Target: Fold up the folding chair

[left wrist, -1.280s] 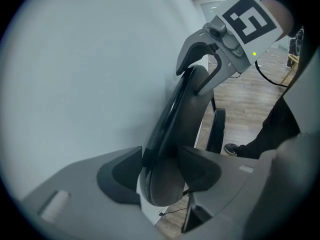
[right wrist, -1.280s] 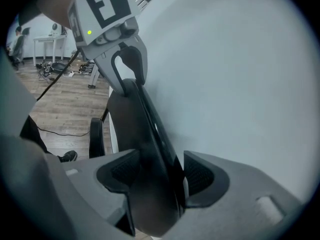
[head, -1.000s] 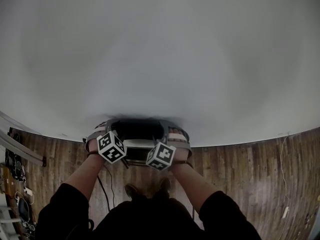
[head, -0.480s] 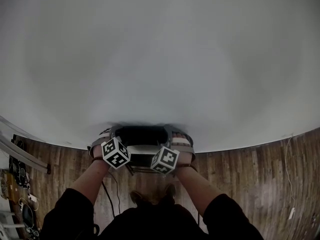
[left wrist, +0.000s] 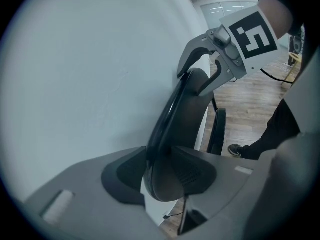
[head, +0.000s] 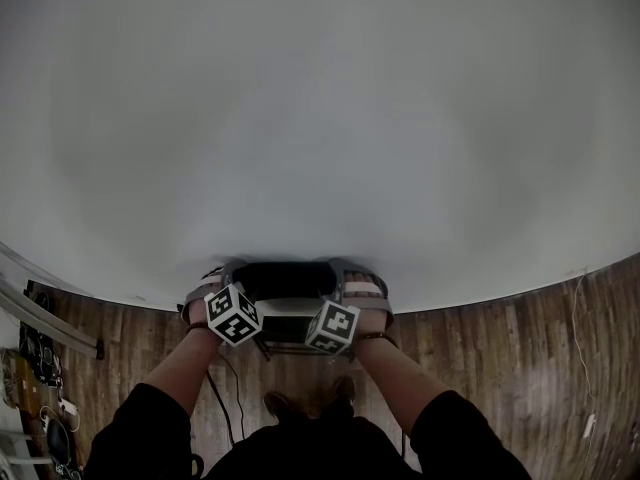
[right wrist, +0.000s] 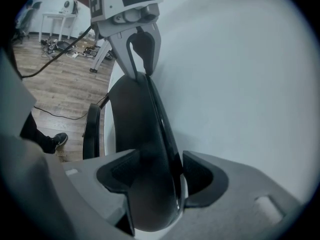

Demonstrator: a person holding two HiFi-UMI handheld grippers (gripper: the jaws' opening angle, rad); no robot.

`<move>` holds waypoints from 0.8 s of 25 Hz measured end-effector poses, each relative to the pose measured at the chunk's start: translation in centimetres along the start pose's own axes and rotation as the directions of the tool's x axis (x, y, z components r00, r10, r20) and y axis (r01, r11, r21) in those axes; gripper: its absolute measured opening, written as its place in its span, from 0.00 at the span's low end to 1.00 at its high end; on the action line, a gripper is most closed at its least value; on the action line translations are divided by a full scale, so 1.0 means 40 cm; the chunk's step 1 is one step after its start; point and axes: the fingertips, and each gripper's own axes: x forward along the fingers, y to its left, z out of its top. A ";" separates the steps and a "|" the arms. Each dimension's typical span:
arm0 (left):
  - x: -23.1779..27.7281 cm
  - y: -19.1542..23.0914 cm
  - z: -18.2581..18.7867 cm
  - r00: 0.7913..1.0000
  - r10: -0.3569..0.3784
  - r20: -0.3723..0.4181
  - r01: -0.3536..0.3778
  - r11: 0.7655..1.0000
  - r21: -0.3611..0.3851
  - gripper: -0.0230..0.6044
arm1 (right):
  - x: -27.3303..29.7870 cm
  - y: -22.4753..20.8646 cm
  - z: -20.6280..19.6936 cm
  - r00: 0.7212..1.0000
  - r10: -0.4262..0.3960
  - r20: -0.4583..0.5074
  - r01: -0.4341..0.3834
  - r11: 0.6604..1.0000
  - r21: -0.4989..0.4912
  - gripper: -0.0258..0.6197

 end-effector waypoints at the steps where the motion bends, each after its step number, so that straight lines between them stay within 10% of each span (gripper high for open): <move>1: 0.001 0.005 -0.002 1.000 -0.001 0.000 0.001 1.000 -0.001 0.27 | 0.008 0.001 0.000 1.000 0.000 -0.002 0.000 1.000 -0.013 0.45; 20: -0.077 -0.058 0.020 1.000 0.008 -0.021 -0.009 0.999 -0.033 0.22 | -0.067 -0.002 0.010 0.989 0.084 0.121 -0.096 0.991 0.097 0.40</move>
